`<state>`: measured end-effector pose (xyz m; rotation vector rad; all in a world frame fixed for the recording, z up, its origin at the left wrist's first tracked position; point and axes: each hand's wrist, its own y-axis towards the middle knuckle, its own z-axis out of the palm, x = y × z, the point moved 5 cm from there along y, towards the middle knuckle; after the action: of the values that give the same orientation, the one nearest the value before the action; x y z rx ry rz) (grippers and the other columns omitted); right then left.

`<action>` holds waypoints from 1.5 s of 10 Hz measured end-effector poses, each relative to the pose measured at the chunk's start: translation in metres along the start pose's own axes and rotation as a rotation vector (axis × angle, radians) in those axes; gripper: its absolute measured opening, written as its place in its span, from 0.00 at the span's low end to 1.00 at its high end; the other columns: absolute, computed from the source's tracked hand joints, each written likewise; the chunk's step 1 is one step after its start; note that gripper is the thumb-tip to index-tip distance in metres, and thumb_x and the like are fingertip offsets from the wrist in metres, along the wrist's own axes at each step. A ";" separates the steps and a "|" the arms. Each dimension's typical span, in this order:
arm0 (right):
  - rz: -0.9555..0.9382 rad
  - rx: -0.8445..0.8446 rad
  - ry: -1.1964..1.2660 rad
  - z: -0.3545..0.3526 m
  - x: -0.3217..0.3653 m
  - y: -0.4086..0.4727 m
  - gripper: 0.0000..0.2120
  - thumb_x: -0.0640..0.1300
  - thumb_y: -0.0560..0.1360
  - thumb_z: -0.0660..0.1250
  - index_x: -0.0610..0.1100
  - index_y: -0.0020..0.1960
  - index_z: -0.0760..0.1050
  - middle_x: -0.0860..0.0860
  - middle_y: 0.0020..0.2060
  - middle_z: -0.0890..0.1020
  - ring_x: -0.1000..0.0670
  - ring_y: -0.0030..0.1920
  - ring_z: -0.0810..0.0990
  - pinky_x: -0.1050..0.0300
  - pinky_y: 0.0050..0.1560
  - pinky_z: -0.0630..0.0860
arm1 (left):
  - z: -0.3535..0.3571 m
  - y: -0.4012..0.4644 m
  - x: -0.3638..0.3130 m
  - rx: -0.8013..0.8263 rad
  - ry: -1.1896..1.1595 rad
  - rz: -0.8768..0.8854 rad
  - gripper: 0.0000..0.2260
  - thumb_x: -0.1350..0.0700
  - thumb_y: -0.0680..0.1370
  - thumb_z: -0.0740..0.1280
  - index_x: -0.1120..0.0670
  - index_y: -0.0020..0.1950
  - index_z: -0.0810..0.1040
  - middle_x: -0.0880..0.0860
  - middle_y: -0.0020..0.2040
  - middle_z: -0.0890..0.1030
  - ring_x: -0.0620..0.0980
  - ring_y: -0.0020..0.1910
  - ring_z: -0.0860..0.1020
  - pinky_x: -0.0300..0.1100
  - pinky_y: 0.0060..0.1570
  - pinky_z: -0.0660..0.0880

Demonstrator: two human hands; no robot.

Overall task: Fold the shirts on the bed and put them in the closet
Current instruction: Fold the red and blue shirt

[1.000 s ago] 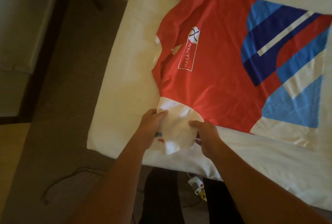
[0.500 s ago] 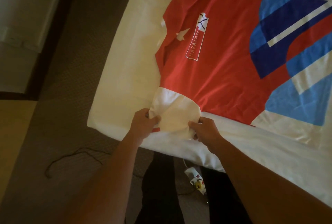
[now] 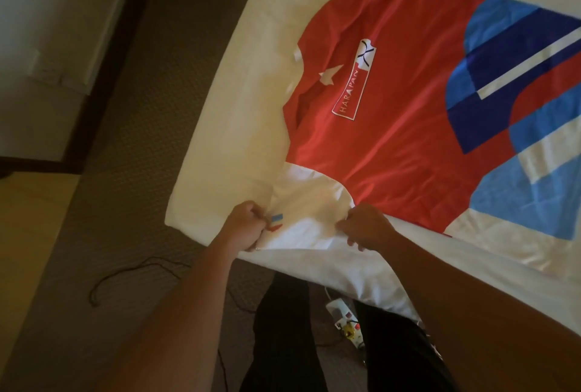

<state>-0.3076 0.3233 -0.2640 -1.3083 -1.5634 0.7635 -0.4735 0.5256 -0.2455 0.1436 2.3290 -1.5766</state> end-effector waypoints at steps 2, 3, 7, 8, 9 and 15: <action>0.096 0.208 -0.213 -0.010 0.022 0.002 0.10 0.45 0.72 0.66 0.37 0.42 0.78 0.46 0.30 0.82 0.46 0.29 0.80 0.57 0.35 0.79 | -0.013 0.005 0.007 0.076 0.235 -0.037 0.03 0.62 0.78 0.66 0.55 0.47 0.77 0.56 0.43 0.83 0.53 0.34 0.80 0.45 0.34 0.78; 0.080 0.227 -0.123 -0.040 0.048 0.015 0.08 0.42 0.72 0.68 0.40 0.36 0.75 0.47 0.26 0.73 0.50 0.23 0.69 0.63 0.27 0.66 | -0.027 0.024 -0.033 -0.079 0.081 0.041 0.02 0.58 0.74 0.66 0.52 0.43 0.77 0.53 0.39 0.81 0.54 0.38 0.79 0.46 0.39 0.76; -0.469 -0.531 -0.188 -0.175 0.219 0.097 0.13 0.39 0.76 0.60 0.47 0.57 0.78 0.47 0.55 0.82 0.42 0.54 0.81 0.50 0.49 0.77 | -0.041 0.087 -0.168 -0.321 -0.280 0.189 0.08 0.52 0.77 0.69 0.57 0.47 0.80 0.55 0.44 0.83 0.55 0.46 0.80 0.42 0.42 0.73; -0.546 -0.542 -0.325 -0.187 0.260 0.117 0.22 0.36 0.78 0.59 0.47 0.71 0.71 0.45 0.63 0.77 0.40 0.60 0.78 0.45 0.55 0.78 | -0.041 0.104 -0.178 -0.324 -0.260 0.190 0.07 0.51 0.74 0.71 0.54 0.43 0.77 0.51 0.39 0.80 0.54 0.42 0.78 0.41 0.38 0.69; -0.531 -0.494 -0.637 -0.189 0.282 0.137 0.21 0.41 0.79 0.63 0.47 0.72 0.68 0.44 0.63 0.75 0.39 0.62 0.76 0.45 0.52 0.76 | -0.039 0.109 -0.179 -0.273 -0.243 0.178 0.04 0.54 0.72 0.73 0.53 0.43 0.82 0.48 0.38 0.82 0.52 0.42 0.81 0.41 0.42 0.73; -0.668 -0.540 -0.088 -0.207 0.282 0.151 0.22 0.40 0.76 0.63 0.44 0.69 0.74 0.46 0.58 0.83 0.44 0.59 0.80 0.52 0.59 0.74 | -0.074 0.113 -0.161 -0.200 -0.396 0.062 0.15 0.45 0.68 0.81 0.49 0.46 0.79 0.50 0.45 0.84 0.52 0.45 0.84 0.55 0.49 0.83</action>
<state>-0.0590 0.6112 -0.2470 -0.9969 -2.1991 -0.0303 -0.3075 0.6525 -0.2696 -0.1309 2.1266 -1.2039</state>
